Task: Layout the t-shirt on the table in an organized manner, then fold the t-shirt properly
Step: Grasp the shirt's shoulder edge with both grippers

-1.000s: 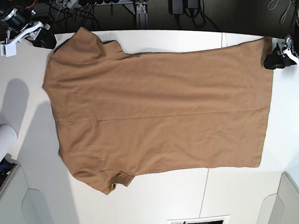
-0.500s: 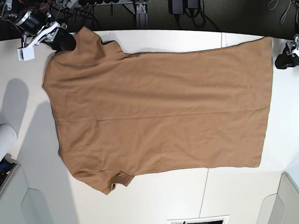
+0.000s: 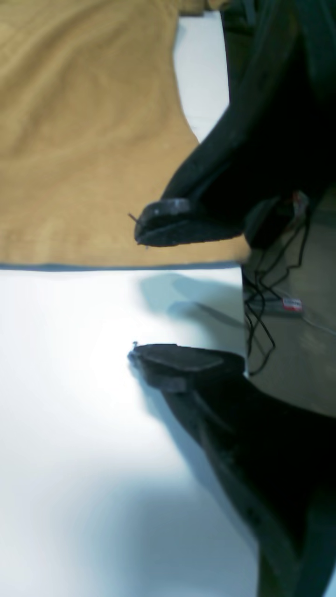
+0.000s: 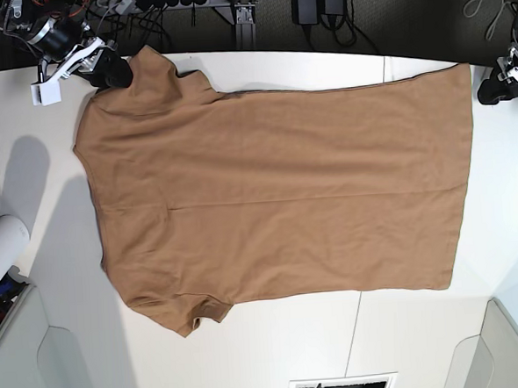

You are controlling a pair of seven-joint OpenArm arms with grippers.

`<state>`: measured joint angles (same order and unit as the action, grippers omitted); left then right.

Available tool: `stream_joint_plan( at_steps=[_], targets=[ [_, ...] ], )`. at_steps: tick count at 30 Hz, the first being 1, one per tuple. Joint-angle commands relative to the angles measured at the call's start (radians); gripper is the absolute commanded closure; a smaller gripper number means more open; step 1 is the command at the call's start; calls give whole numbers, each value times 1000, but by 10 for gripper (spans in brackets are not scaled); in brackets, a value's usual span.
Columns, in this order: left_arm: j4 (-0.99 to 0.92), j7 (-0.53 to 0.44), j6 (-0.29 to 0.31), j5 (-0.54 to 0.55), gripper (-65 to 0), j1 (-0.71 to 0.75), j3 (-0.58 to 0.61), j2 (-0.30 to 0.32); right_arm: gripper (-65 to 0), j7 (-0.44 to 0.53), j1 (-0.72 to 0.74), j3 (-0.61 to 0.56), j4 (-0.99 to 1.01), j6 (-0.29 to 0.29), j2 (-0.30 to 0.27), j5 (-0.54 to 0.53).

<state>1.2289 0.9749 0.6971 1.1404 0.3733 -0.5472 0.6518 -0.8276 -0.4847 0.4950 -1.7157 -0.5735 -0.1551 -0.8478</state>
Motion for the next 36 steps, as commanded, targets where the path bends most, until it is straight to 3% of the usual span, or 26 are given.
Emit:
stream_joint_plan(
  at_steps=[1, 7, 12, 18, 27, 29, 33, 36],
  targets=[
    [8, 16, 1, -10, -368, 5, -1, 2, -268, -6, -3, 2, -12, -3, -7, 9],
    [8, -5, 1, -80, -368, 5, -1, -56, -265, 1, -3, 2, -12, -3, -2, -2],
    [8, -1, 1, -92, -367, 5, -1, -61, -161, 4, -3, 2, -12, -3, 14, -2],
    [9, 104, 1, -82, -367, 19, -1, -61, -158, 12, -3, 2, -12, -3, 14, -1],
    [77, 99, 1, -76, -366, 96, -1, -61, -158, 12, 2, 2, -12, -3, 14, 0],
    [77, 104, 1, -76, -327, 96, -1, -61, -158, 12, 3, 2, -12, -3, 14, 1],
    [77, 84, 1, -29, -142, 95, -1, -61, -145, 12, 3, 2, -12, -3, 14, 3],
    [77, 23, 1, 4, -44, 95, -1, -61, 0, 12, 3, 2, -12, -3, 14, 15]
  ],
)
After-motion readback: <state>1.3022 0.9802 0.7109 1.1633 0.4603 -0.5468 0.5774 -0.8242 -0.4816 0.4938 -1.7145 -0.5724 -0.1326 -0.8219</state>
